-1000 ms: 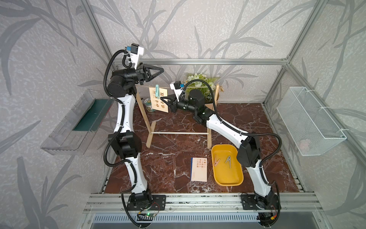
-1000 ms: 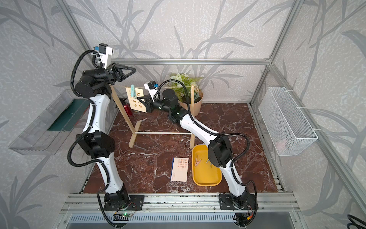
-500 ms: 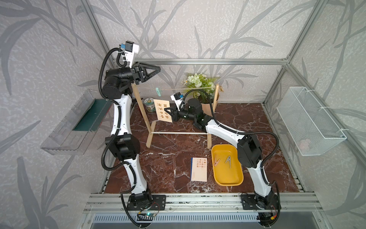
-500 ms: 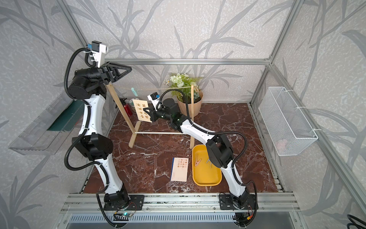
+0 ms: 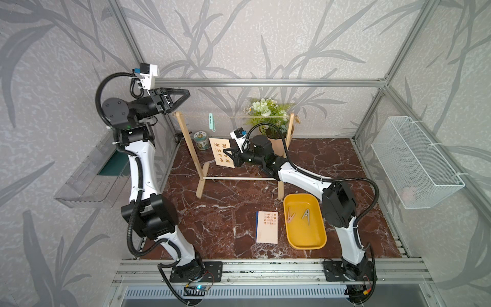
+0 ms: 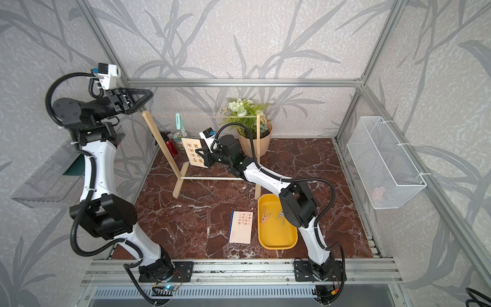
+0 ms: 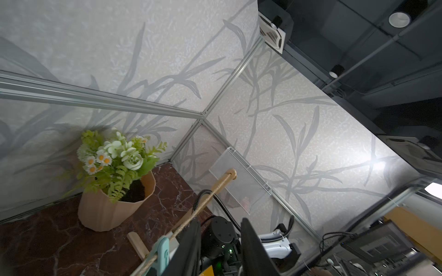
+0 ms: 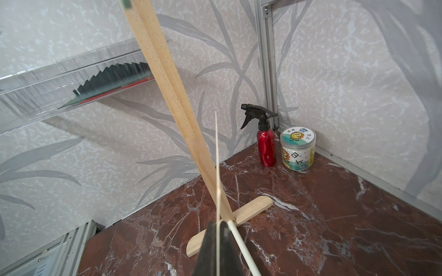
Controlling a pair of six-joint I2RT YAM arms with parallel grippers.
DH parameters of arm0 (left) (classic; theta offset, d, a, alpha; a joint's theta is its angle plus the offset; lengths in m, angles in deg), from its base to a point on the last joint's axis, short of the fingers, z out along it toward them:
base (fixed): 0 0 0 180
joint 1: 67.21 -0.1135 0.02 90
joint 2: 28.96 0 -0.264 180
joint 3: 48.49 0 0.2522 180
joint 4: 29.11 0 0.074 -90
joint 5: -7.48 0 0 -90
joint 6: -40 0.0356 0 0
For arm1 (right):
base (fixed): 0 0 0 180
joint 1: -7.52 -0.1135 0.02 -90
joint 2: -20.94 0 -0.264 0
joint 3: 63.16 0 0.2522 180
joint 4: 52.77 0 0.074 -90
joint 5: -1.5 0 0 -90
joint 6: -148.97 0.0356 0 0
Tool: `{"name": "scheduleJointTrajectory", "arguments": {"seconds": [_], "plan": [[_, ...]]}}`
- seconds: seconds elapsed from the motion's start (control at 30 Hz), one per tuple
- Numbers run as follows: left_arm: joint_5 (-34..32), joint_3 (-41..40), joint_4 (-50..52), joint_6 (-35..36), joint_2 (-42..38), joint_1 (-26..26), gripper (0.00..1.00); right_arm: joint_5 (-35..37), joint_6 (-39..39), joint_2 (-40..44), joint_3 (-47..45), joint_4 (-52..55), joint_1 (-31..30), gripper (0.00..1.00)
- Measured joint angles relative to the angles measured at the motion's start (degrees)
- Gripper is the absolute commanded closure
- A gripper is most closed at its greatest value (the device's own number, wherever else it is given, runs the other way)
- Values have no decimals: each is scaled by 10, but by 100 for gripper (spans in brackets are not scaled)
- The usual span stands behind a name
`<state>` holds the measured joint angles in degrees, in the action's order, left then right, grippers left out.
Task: Remove the postcards from the strings
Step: Place the postcard at the center of the board.
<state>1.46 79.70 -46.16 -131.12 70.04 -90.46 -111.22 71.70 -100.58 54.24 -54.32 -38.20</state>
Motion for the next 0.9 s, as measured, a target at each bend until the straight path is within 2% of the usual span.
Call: {"name": "scheduleJointTrajectory", "arguments": {"seconds": [0.03,0.07,0.1,0.17,0.27,0.37,0.47,0.5,0.6,0.63,0.67,0.8,0.9], "plan": [[-31,29,142,93,-12,-2,79,2,-3,3,0,5,-2,100],[-82,94,308,205,-13,3,80,6,-5,5,0,12,-4,100],[-124,151,421,295,-10,10,80,10,-7,9,0,21,-6,100],[-161,174,560,409,-44,30,82,14,-9,22,-14,28,-10,100],[-241,104,684,529,-136,77,82,16,-13,78,-89,36,-18,100],[-317,-33,711,590,-233,122,81,20,-12,153,-183,35,-30,100],[-398,-199,704,619,-332,160,66,29,-12,239,-284,40,-52,100],[-432,-250,698,626,-363,172,64,32,-8,271,-319,45,-59,100],[-517,-355,684,641,-440,198,63,42,23,342,-402,69,-73,100],[-535,-370,683,645,-455,203,59,47,36,354,-417,87,-74,100],[-562,-382,681,649,-468,208,42,55,51,361,-427,109,-74,100],[-647,-393,646,662,-472,235,41,62,123,357,-443,195,-68,100],[-727,-411,606,673,-459,293,45,49,178,352,-463,219,-67,100]]}}
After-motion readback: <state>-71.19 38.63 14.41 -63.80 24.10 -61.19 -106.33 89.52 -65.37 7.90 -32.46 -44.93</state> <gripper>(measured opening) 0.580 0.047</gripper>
